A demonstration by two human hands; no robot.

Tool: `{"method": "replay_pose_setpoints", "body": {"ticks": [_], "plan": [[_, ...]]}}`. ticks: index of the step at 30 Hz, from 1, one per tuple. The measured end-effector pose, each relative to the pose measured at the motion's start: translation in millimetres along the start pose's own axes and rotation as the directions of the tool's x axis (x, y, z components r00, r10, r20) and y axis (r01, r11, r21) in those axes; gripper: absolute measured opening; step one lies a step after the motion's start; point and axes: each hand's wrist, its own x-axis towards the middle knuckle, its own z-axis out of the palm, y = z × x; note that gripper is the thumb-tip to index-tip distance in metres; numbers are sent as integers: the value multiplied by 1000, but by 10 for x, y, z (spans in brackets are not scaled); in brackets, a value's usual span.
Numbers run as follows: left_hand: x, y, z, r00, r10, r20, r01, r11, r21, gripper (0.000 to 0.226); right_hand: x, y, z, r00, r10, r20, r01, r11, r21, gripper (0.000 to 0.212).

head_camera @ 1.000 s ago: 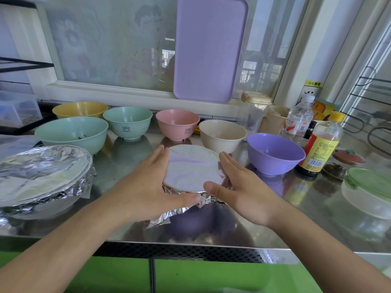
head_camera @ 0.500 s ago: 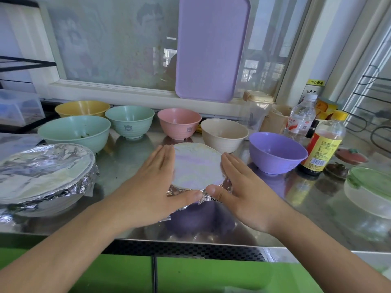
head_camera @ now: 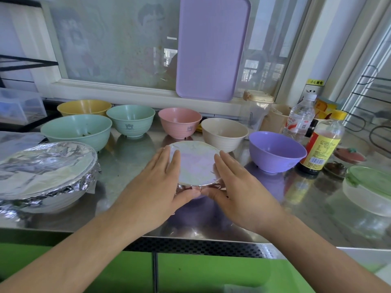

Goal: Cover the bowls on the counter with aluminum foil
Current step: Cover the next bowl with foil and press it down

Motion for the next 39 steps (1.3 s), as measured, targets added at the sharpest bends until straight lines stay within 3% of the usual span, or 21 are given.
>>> {"method": "replay_pose_setpoints", "body": {"ticks": [8,18,23,30,36,39], "plan": [[-10,-37,17,999,32,-5,-32,998,51,103,-4,-21,16,1000,3,-23,-2,1000,20,79],[16,-221,33,998,57,-21,-58,995,-77,108,-50,20,-63,998,15,-59,-3,980,200,69],[47,-339,48,995,94,-29,-98,981,-169,114,-31,152,-114,999,-42,-32,49,962,269,43],[14,-274,13,997,69,-45,-78,965,-251,118,-1,176,-108,997,-13,-76,36,952,303,57],[16,4,83,997,4,-77,-13,993,-121,120,0,117,-13,990,-19,-143,57,962,266,25],[35,10,101,995,7,-95,-13,998,-64,117,-2,149,-11,989,-40,-145,78,961,264,28]]}}
